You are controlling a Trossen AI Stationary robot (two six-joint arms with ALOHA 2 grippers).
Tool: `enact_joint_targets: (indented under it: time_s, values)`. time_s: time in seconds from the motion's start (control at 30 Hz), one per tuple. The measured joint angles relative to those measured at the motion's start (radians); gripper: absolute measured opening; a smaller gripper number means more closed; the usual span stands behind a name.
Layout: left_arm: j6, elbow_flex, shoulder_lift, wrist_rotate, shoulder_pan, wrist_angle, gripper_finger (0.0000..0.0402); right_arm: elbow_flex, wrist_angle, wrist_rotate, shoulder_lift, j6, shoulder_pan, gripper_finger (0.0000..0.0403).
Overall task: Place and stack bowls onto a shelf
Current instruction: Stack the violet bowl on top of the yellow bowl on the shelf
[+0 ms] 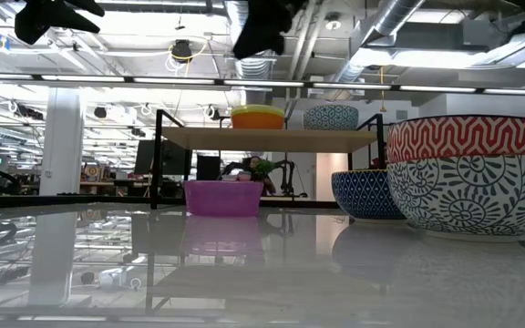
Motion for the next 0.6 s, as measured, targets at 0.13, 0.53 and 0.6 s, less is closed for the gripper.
enact_joint_targets:
  time_s: [0.13, 0.53, 0.6]
  values:
    - [-0.002, 0.000, 0.000, 0.000, 0.000, 0.000, 0.0135, -0.001, 0.000, 0.061, 0.096, -0.048, 0.091, 0.0132]
    - [-0.011, 0.000, 0.000, 0.008, 0.000, -0.001, 0.0135, -0.002, -0.012, 0.089, 0.312, -0.043, 0.140, 0.0174]
    - [-0.011, 0.000, 0.000, 0.022, 0.000, -0.002, 0.0135, -0.002, -0.004, 0.098, 0.335, -0.042, 0.132, 0.0172]
